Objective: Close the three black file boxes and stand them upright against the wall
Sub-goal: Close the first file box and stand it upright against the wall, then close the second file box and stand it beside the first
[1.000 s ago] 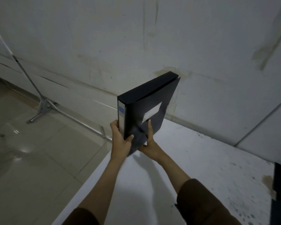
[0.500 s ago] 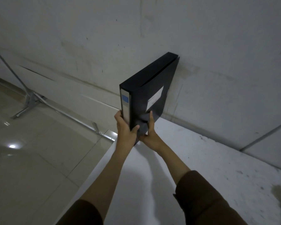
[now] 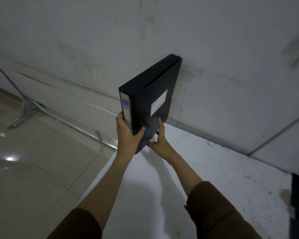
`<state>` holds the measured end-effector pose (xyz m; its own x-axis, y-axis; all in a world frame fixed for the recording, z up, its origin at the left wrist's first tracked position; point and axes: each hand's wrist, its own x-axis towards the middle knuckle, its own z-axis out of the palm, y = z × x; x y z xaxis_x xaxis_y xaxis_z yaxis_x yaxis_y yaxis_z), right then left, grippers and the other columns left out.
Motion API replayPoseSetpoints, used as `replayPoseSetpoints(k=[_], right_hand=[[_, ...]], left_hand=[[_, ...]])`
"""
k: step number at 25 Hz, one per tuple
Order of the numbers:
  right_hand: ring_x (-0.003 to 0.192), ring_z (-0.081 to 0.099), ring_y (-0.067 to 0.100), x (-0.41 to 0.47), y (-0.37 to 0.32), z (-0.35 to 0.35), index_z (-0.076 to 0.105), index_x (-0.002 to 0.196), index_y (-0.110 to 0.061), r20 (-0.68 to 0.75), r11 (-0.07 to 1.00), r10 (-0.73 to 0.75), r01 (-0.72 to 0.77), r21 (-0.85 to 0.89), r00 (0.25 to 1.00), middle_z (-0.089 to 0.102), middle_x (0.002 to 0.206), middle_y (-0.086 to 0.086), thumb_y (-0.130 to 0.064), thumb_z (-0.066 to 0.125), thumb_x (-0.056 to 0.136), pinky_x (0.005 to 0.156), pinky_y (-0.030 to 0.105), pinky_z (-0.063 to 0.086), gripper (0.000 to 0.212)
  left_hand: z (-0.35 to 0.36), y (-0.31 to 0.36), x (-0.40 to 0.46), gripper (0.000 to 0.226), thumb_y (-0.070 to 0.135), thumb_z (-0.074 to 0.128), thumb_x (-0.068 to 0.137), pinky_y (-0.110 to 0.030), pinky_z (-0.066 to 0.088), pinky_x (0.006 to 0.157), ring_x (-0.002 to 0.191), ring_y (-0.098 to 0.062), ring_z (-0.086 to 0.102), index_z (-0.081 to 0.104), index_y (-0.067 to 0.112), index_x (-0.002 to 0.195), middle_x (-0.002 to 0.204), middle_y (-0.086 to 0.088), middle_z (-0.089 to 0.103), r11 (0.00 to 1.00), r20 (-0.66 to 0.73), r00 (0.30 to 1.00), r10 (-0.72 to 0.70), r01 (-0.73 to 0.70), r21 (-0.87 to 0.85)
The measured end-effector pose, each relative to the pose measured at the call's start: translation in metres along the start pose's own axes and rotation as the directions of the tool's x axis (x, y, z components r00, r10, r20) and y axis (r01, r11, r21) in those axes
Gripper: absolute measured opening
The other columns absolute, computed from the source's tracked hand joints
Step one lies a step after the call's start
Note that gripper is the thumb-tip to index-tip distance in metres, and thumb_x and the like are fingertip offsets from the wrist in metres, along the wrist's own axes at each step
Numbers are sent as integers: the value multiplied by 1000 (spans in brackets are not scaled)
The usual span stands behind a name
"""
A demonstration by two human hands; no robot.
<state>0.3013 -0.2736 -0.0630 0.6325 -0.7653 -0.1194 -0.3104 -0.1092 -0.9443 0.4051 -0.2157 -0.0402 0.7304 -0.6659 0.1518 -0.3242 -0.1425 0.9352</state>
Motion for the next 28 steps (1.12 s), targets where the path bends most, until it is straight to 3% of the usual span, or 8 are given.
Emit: replayPoseSetpoints(k=[4,7,9,12,17,21,26,28], right_hand=[[143,19,29,-21,-11,-12,-3,145,-16,-26,999,5,-4,31,1000,4,158,6,-6,59,87,110,39,34,86],[142,20,26,-44,-20,-24,0,145,-19,-43,999,-3,4,32,999,7,157,4,-6,58,88,113,43,34,82],[143,18,25,-62,-24,-34,4,145,-21,-54,999,22,-19,42,998,10,157,5,-6,56,89,113,43,34,78],[142,23,25,-94,-23,-55,17,143,-23,-75,998,59,-56,38,995,19,154,6,-9,53,90,107,38,37,65],[115,52,20,-168,-2,-114,51,123,-20,-125,990,125,-131,-45,984,42,143,5,-16,51,92,91,30,41,32],[111,53,15,-243,28,-178,57,117,-18,-186,986,151,-161,-40,971,48,135,3,-15,49,93,84,28,39,26],[114,49,14,-345,80,-274,56,119,-13,-268,975,210,-221,-12,940,51,131,6,-11,48,93,85,24,40,27],[109,49,11,-384,105,-313,56,119,-12,-313,970,227,-244,-15,922,54,128,5,-10,48,93,75,16,42,27]], left_hand=[[-11,14,-6,92,15,80,66,-39,43,104,130,-30,38,21,8,136,143,-16,32,995,-24,996,82,-81,57],[-15,25,-26,92,18,82,64,-36,40,97,124,-34,36,26,0,135,139,-23,30,974,-157,973,168,-140,177],[-15,33,-48,78,15,80,65,-40,43,90,113,-36,40,35,-6,125,128,-27,36,961,-244,942,232,-184,206],[-8,44,-82,48,9,70,74,-27,38,81,101,-26,41,44,-2,113,116,-22,43,961,-249,932,264,-233,147],[24,70,-139,15,4,53,85,-24,44,78,92,-18,49,56,17,93,95,3,53,964,156,956,248,-259,55],[73,95,-197,16,7,48,88,-13,40,70,84,-8,54,58,18,92,101,0,63,974,479,864,153,-213,73],[153,129,-287,17,9,44,92,-18,42,69,85,-13,53,59,17,95,105,-6,63,972,669,739,76,-206,117],[187,138,-320,18,11,42,94,-21,43,69,90,-16,53,59,15,98,109,-6,61,964,741,670,45,-223,144]])
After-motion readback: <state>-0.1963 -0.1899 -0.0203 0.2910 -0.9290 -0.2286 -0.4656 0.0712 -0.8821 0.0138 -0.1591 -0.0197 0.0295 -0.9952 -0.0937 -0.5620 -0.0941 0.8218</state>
